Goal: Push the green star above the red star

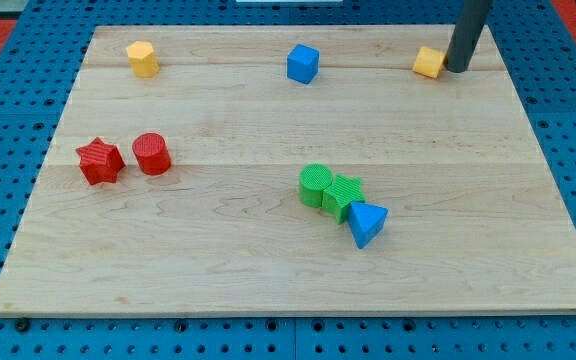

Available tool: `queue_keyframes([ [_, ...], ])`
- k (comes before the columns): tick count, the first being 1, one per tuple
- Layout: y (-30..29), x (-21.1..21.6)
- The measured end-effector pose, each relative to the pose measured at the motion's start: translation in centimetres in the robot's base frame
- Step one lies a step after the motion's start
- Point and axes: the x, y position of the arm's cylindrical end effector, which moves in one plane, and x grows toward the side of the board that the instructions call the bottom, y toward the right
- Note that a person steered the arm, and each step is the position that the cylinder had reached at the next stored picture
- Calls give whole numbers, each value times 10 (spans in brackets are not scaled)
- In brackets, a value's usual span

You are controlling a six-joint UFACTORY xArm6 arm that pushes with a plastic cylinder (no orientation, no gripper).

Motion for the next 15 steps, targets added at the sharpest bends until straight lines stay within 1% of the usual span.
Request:
queue_keyframes([
  [1,4,3],
  [2,84,23],
  [3,99,42],
  [5,94,64],
  [6,64,94],
  [7,-11,110],
  [9,-218,103],
  [10,-205,107],
  [11,-105,141],
  [12,-116,211],
  [13,-106,227],
  [14,-211,217],
  [15,-290,196],
])
